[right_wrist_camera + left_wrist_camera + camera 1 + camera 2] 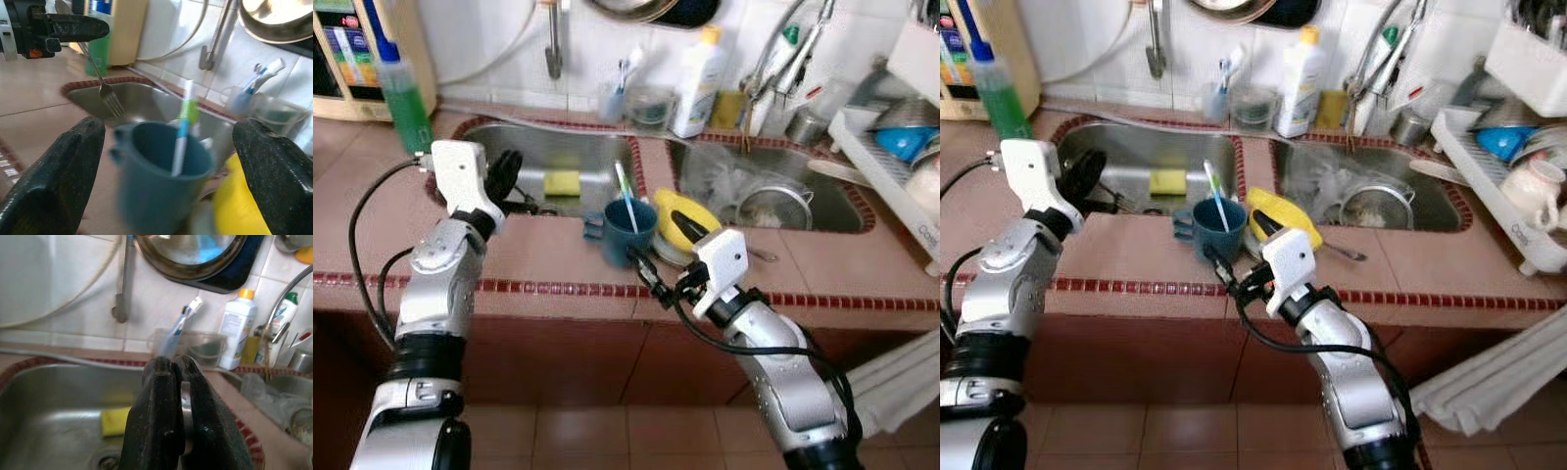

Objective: Kitchen organization

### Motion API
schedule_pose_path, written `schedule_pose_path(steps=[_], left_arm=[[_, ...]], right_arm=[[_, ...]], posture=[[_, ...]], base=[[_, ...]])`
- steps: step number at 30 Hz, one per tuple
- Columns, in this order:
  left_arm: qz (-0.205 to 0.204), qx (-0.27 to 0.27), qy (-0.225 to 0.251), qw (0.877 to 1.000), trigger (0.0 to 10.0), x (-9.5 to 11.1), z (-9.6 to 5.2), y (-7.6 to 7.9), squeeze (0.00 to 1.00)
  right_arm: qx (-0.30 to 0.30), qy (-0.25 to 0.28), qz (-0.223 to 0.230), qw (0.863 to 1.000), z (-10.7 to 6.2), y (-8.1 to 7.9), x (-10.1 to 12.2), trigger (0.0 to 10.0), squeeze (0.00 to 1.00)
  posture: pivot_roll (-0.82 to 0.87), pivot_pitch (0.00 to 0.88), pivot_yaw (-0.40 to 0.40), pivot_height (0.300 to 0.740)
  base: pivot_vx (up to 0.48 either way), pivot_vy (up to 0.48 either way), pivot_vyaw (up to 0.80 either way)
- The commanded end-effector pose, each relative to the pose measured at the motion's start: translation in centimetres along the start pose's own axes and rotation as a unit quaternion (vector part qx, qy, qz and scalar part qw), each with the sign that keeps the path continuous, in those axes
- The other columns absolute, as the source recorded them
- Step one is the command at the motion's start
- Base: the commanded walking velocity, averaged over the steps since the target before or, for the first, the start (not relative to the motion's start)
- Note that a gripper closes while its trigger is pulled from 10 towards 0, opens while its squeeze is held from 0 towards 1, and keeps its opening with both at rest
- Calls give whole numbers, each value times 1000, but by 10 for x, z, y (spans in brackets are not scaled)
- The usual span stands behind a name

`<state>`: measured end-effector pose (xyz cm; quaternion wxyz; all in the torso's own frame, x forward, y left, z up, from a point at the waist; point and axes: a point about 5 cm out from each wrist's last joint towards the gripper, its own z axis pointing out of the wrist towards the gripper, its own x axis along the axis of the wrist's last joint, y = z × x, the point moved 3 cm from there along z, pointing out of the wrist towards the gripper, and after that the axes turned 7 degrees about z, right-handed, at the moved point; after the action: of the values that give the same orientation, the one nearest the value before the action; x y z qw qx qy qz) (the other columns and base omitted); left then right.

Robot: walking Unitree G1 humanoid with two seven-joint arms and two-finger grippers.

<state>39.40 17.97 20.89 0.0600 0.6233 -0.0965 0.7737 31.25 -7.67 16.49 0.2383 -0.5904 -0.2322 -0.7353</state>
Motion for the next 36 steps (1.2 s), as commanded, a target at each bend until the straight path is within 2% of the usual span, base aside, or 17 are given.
schedule_pose_path(steps=[1, 9, 13, 21, 36], left_arm=[[-3, -17, 12, 1000, 10000, 7, 5, 11, 0], [-5, -9, 9, 1000, 10000, 6, 5, 9, 0], [-28, -5, 15, 999, 10000, 8, 5, 8, 0], [-22, -8, 36, 999, 10000, 16, 4, 8, 0], [-21, -4, 43, 999, 10000, 21, 4, 6, 0]], right_arm=[[-9, 1, -2, 1000, -5, 7, 3, 10000, 0], [16, 0, 13, 1000, -6, -1, 6, 10000, 0], [31, -6, 13, 999, -7, -5, 6, 10000, 0], [64, -2, 34, 997, -10, -15, 9, 10000, 0], [65, 7, 41, 997, -10, -14, 14, 10000, 0]], posture=[[-91, 0, -80, 740], [-93, 0, -82, 740], [-94, 0, -83, 740], [-96, 1, -85, 740], [-94, 12, -85, 740]], base=[[480, 0, 0], [480, 0, 0], [0, 0, 0], [0, 0, 0], [0, 0, 0]])
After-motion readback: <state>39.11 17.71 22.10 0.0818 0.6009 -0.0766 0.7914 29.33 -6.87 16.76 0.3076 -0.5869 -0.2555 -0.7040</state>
